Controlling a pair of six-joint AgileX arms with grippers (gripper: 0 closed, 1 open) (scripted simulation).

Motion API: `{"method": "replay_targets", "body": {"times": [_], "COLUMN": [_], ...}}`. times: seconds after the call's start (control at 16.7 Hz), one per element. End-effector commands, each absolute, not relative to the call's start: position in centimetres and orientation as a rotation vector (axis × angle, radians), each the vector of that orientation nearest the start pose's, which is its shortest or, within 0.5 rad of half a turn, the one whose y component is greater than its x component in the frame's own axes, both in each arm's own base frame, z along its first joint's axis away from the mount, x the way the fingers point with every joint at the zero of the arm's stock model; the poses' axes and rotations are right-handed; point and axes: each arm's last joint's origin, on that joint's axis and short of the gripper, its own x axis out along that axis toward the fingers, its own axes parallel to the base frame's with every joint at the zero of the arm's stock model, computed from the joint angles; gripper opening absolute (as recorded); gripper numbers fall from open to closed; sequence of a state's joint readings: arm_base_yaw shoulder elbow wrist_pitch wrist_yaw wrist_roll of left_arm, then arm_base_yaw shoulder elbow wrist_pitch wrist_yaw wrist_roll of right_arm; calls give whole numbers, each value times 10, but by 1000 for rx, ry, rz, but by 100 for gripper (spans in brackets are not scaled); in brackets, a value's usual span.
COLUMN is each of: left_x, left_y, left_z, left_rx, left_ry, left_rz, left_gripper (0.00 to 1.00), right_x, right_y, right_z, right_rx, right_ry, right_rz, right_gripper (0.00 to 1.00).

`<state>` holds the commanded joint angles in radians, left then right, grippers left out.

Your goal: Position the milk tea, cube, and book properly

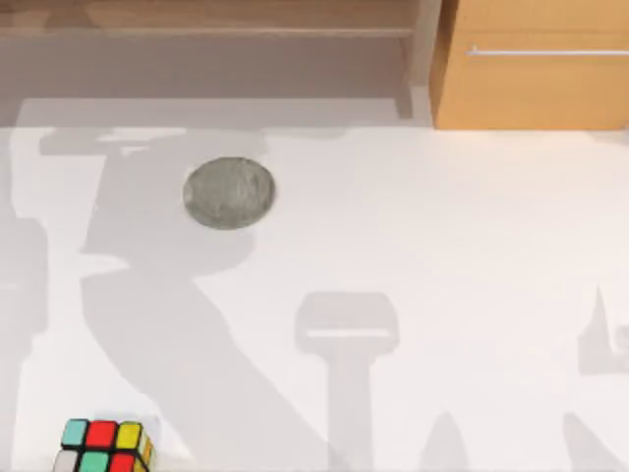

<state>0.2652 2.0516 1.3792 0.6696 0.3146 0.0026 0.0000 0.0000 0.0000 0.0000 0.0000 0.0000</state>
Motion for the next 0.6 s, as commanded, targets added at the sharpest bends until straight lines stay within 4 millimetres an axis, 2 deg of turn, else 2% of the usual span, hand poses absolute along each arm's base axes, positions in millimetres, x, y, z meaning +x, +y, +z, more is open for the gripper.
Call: {"method": "replay_targets", "body": {"times": [0.18,0.42,0.6], "left_x": [472,472,472], "left_y": [118,118,118], "left_z": [227,227,227], "left_rx": [-12,-12,-12], "left_ry": [1,1,1], "left_rz": [-26,-26,-26], "left_gripper": [100,100,77], "right_x": [106,106,106], "right_y": [-1,-1,-1], "right_z": [160,160,160], "right_rx": [0,0,0], "right_ry": [0,0,0], "right_rz": [0,0,0], "right_gripper": [100,100,100]}}
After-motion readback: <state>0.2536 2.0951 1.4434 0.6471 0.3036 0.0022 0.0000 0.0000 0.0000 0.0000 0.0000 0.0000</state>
